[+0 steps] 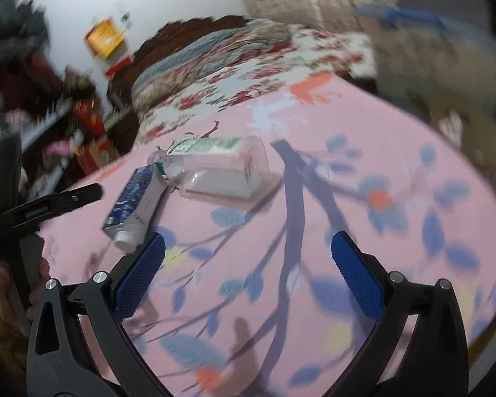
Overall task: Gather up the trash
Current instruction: 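Grasp the blue milk carton with left gripper while right grasps the water bottle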
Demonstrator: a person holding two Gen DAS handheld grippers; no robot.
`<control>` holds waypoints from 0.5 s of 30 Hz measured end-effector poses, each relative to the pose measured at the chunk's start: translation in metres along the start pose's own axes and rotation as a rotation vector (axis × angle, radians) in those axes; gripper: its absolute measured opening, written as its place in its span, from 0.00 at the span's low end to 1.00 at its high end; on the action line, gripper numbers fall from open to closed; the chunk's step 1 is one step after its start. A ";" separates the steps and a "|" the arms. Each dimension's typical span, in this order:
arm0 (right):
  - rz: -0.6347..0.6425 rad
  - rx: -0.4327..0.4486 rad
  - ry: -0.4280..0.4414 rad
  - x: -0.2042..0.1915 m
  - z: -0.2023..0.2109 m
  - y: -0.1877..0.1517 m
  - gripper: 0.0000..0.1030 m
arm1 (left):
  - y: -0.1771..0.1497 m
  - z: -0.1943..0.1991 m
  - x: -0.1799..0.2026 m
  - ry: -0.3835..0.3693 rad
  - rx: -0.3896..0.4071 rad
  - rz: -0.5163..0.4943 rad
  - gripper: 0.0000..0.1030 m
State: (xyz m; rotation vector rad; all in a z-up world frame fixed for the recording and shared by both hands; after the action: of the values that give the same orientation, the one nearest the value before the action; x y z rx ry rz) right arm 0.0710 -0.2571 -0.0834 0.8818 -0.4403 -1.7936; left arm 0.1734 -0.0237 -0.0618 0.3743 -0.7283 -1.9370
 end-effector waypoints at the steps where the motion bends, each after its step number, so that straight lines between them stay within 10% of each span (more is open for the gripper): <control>1: 0.058 -0.005 0.001 -0.006 -0.007 0.008 0.97 | 0.002 -0.013 0.007 0.009 -0.028 -0.015 0.92; 7: 0.503 -0.106 0.052 -0.051 -0.074 0.051 0.97 | -0.003 -0.048 0.005 0.043 -0.091 0.007 0.91; 15: 0.737 -0.263 0.066 -0.069 -0.135 0.056 0.95 | -0.015 -0.049 -0.001 0.051 -0.104 0.046 0.81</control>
State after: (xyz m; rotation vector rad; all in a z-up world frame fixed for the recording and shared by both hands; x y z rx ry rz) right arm 0.2204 -0.2015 -0.1108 0.4955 -0.4058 -1.1063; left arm 0.1896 -0.0338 -0.1094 0.3388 -0.5953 -1.9066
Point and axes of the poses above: each gripper's, at about its wrist camera, not at the fingertips, and z roughly against the way its jaws point, x to its right, y to its top, the point moved 3 cm from there along -z, roughly the way its jaws point, and after that the axes turned 8 degrees about -z, right-handed, at the moved point
